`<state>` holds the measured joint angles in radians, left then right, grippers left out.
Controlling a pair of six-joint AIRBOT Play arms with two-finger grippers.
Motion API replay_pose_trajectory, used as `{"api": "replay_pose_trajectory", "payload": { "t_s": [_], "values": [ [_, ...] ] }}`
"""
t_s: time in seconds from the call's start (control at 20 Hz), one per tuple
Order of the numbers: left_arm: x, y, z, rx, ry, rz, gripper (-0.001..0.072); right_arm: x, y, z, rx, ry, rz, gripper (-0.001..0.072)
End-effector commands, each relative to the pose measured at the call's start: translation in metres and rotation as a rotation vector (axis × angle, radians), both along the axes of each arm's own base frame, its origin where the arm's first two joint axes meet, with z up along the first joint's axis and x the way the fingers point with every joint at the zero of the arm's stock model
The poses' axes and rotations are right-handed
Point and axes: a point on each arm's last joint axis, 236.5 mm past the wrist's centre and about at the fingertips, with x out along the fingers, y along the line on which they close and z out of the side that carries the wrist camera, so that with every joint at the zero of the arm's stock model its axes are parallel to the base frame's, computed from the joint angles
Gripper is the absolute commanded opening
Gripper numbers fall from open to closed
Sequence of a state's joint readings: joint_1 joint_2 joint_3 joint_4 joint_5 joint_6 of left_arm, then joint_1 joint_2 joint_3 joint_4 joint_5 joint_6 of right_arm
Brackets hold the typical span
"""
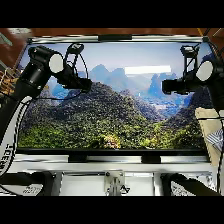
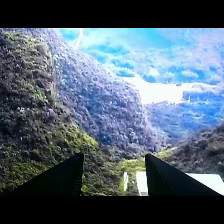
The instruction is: Fold the shirts.
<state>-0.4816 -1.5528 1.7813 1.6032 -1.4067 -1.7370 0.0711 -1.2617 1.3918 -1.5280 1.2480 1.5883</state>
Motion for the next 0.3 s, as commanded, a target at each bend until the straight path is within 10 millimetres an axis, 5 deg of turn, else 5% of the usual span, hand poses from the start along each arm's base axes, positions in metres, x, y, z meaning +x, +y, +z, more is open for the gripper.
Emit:
{"api": "replay_pose_trajectory", "payload": {
  "t_s": [0.0,0.25],
  "values": [
    [0.004,0.01,-0.001,0.029,-0.007,0.016,0.06,0.0,0.0,0.0,-0.001,0.001,0.003,0.0509],
    [0.01,0.023,-0.001,0.044,-0.015,0.041,0.06,0.0,0.0,0.0,-0.001,0.0,0.003,0.0509]
  ]
}}
